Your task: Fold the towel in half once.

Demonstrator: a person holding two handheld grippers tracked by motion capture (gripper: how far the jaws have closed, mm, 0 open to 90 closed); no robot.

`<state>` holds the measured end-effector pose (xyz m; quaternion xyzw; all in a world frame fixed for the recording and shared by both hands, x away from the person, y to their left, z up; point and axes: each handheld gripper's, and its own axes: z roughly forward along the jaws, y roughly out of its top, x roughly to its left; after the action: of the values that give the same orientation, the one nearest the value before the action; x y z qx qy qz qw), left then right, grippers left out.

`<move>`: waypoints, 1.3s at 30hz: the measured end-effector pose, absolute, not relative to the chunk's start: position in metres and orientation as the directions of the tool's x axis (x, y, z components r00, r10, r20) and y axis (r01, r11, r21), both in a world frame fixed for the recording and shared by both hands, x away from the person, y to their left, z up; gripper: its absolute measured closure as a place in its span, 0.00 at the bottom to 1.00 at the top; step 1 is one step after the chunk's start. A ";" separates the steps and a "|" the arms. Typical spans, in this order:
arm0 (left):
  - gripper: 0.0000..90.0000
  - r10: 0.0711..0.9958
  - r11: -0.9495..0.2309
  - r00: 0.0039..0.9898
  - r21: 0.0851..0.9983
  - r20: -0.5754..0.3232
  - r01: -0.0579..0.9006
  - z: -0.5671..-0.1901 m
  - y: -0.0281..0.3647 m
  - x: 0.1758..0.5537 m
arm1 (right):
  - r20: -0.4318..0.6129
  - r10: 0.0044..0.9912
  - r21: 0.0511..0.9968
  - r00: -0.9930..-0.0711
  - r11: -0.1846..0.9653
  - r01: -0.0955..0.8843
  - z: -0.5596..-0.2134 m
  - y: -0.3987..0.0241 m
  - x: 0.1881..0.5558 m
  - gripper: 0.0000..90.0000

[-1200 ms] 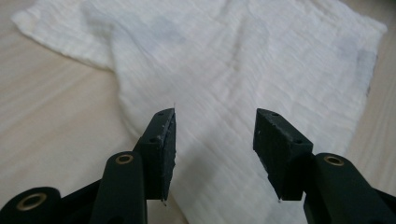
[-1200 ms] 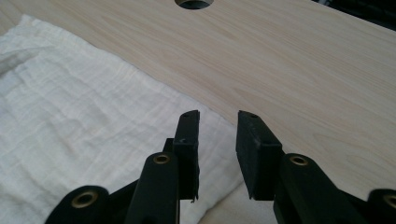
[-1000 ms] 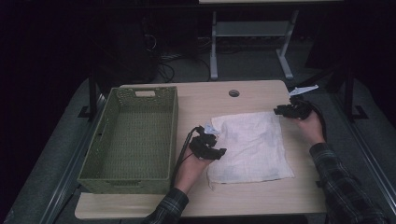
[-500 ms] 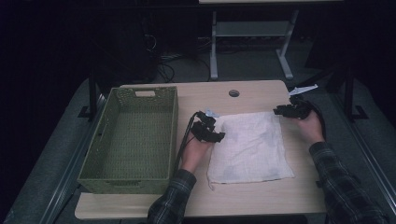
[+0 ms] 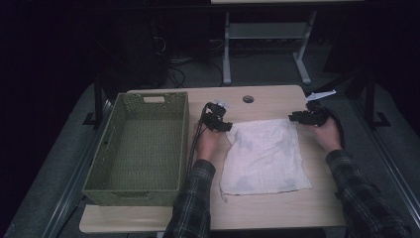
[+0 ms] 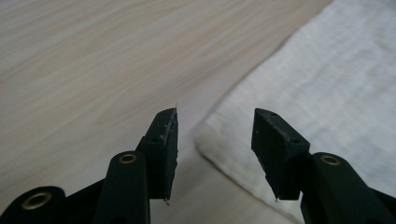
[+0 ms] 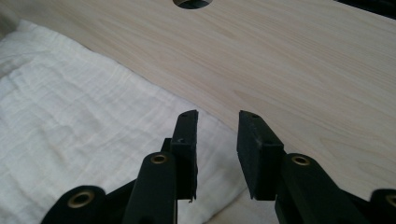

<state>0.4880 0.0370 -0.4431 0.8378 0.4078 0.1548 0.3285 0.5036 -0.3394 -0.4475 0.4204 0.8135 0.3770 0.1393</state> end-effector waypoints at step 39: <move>0.97 0.821 -0.371 0.570 0.714 -0.047 0.594 -0.449 0.040 0.514 | 0.077 0.825 0.690 -0.560 0.361 0.627 -0.457 -0.347 0.517 0.99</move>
<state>0.5141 0.0395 -0.4486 0.8124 0.4353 0.1604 0.3533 0.5174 -0.3468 -0.4570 0.4470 0.8123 0.3464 0.1430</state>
